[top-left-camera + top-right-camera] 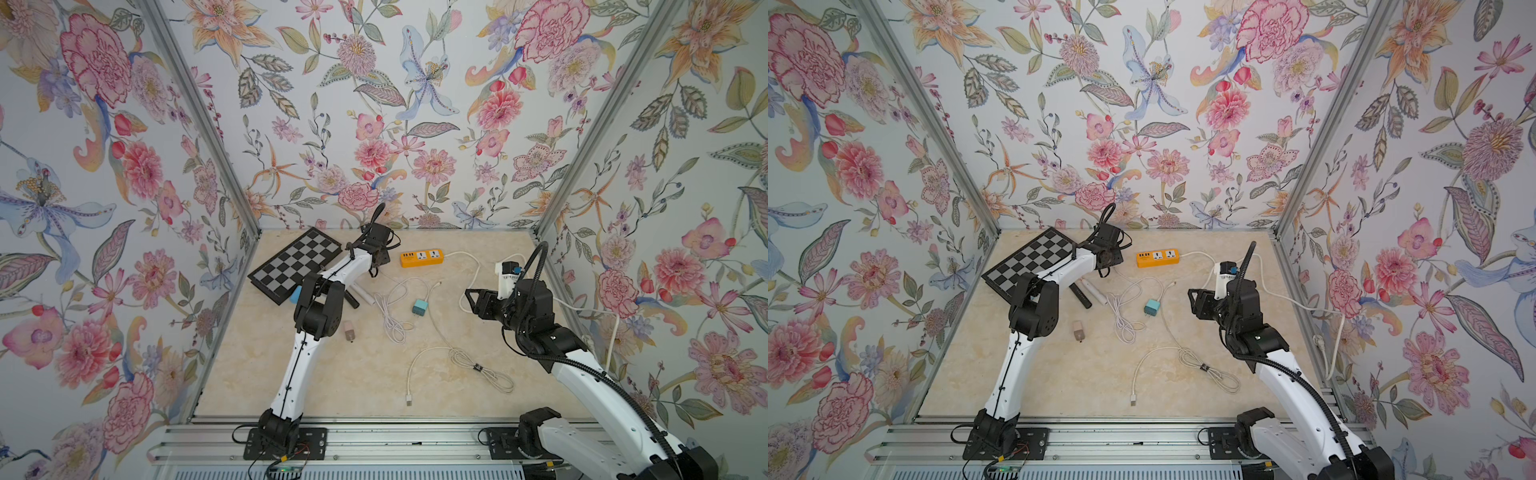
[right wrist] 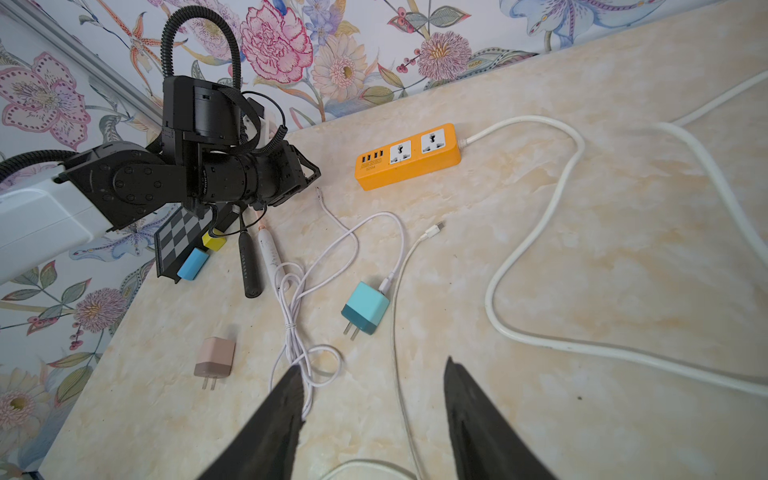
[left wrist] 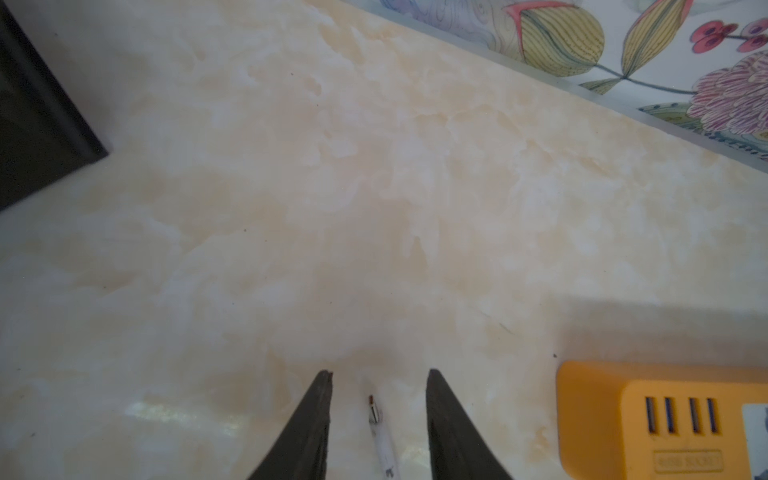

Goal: Charge the electric toothbrush
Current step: Pick up the charging cable from the center of the board.

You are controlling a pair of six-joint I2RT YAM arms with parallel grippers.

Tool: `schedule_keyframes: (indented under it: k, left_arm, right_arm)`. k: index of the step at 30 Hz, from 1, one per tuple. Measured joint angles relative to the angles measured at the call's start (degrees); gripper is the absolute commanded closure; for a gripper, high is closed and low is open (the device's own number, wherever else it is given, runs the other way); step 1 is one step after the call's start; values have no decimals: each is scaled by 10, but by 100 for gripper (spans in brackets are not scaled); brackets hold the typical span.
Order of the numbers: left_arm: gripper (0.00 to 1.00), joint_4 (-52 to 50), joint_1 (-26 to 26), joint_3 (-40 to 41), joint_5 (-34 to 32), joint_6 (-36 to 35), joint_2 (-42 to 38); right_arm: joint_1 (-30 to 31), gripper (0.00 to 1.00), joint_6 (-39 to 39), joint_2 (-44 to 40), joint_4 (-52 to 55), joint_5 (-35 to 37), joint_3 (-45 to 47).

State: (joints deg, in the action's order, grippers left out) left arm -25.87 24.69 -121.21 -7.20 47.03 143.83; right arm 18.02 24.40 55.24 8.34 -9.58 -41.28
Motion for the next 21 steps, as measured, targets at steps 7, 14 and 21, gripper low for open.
schedule_keyframes:
  k: [7, 14, 21]
  left_arm:
    - [76, 10, 0, 17, 14, 7, 3]
    - [100, 46, -1, 46, 31, 8, -8]
    - [100, 74, -2, 104, 106, 2, -44]
  right_arm:
    - [0, 42, -1, 4, 0, 0, -7]
    - [6, 42, -1, 4, 0, 0, -7]
    - [5, 41, 11, 29, -5, -21, -28]
